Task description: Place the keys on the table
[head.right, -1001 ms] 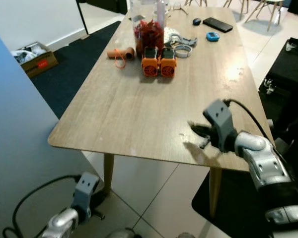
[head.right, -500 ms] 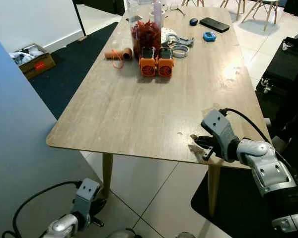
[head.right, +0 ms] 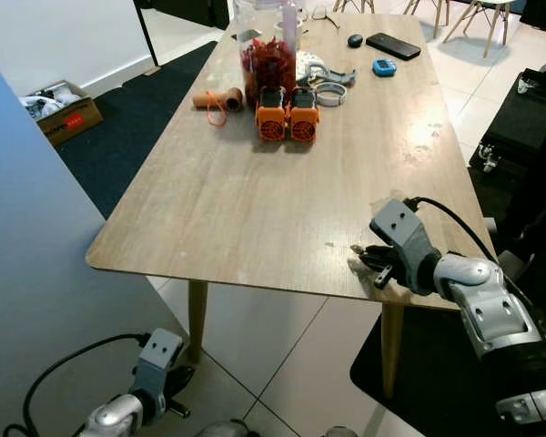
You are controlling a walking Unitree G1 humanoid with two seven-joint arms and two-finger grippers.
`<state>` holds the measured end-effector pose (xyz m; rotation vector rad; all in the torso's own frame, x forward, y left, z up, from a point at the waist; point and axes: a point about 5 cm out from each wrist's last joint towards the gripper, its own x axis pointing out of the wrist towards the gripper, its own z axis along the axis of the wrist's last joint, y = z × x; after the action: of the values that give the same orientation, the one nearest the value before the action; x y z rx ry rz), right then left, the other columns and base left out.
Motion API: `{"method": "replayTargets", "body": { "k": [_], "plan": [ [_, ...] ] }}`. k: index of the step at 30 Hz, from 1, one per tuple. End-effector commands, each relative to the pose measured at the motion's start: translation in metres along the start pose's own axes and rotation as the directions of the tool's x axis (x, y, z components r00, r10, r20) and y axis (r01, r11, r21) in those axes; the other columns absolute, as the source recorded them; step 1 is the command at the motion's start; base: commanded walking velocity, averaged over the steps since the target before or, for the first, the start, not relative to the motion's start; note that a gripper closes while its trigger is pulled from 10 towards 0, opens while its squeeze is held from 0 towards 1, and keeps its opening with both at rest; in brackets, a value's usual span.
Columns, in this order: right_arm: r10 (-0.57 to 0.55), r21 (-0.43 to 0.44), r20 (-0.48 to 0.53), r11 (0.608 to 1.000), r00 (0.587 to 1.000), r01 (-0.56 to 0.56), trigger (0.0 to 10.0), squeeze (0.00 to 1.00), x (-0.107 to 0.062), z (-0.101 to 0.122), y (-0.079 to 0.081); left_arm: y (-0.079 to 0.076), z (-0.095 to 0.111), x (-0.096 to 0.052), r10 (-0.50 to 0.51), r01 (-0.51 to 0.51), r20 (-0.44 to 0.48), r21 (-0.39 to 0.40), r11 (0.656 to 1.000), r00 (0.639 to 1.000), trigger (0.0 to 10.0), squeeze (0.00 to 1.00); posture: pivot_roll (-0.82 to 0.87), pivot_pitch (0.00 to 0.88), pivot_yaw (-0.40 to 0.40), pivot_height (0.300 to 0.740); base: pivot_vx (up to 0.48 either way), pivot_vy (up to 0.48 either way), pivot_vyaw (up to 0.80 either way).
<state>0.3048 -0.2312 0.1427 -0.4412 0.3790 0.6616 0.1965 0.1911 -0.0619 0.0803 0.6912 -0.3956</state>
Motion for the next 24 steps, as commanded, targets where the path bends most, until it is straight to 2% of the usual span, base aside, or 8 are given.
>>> {"method": "replayTargets", "body": {
  "k": [1,5,6,14,17,19,20,24],
  "plan": [
    [-0.019,0.01,-0.006,1.0,1.0,0.019,10.0,0.88,0.001,0.0,-0.002,0.004,-0.004,-0.003,0.014,-0.013,-0.027,0.009,1.0,1.0,10.0,0.0,0.03,0.072,0.025,0.74,0.0,0.0,0.0],
    [-0.045,0.0,-0.006,0.999,0.999,0.045,10.0,0.91,0.001,0.0,-0.005,0.001,-0.002,0.0,0.016,-0.016,-0.027,0.016,1.0,0.999,10.0,0.0,0.03,0.07,0.028,0.74,0.0,0.0,0.0],
    [-0.089,-0.017,-0.003,0.996,0.996,0.089,10.0,0.0,0.001,0.001,-0.009,0.0,-0.002,0.0,0.023,-0.022,-0.029,0.022,1.0,0.999,10.0,0.0,0.03,0.07,0.03,0.74,0.0,0.0,0.0],
    [-0.347,0.025,0.084,0.938,0.934,0.346,10.0,0.0,-0.013,0.007,-0.04,0.001,-0.003,0.0,0.032,-0.031,-0.031,0.022,0.999,0.999,10.0,0.0,0.03,0.069,0.027,0.74,0.0,0.0,0.0],
    [-0.565,0.169,0.149,0.823,0.812,0.542,10.0,0.0,-0.034,0.006,-0.064,0.003,-0.005,-0.002,0.042,-0.042,-0.034,0.018,0.999,0.999,10.0,0.0,0.04,0.066,0.02,0.74,0.0,0.0,0.0],
    [-0.724,0.373,0.155,0.673,0.672,0.638,10.0,0.0,-0.055,-0.007,-0.078,0.007,-0.007,-0.004,0.06,-0.06,-0.039,0.005,0.998,0.997,10.0,0.0,0.04,0.063,0.015,0.74,0.0,0.0,0.0],
    [-0.724,0.373,0.155,0.673,0.672,0.638,10.0,0.0,-0.055,-0.007,-0.078,0.007,-0.007,-0.004,0.06,-0.06,-0.039,0.005,0.998,0.997,10.0,0.0,0.04,0.063,0.015,0.74,0.0,0.0,0.0],
    [-0.939,0.745,-0.044,0.195,0.34,0.637,10.0,0.0,-0.104,-0.078,-0.08,0.016,-0.012,-0.011,0.108,-0.108,-0.051,-0.011,0.994,0.993,10.0,0.0,0.06,0.057,0.011,0.74,0.0,0.0,0.0]
  ]
}}
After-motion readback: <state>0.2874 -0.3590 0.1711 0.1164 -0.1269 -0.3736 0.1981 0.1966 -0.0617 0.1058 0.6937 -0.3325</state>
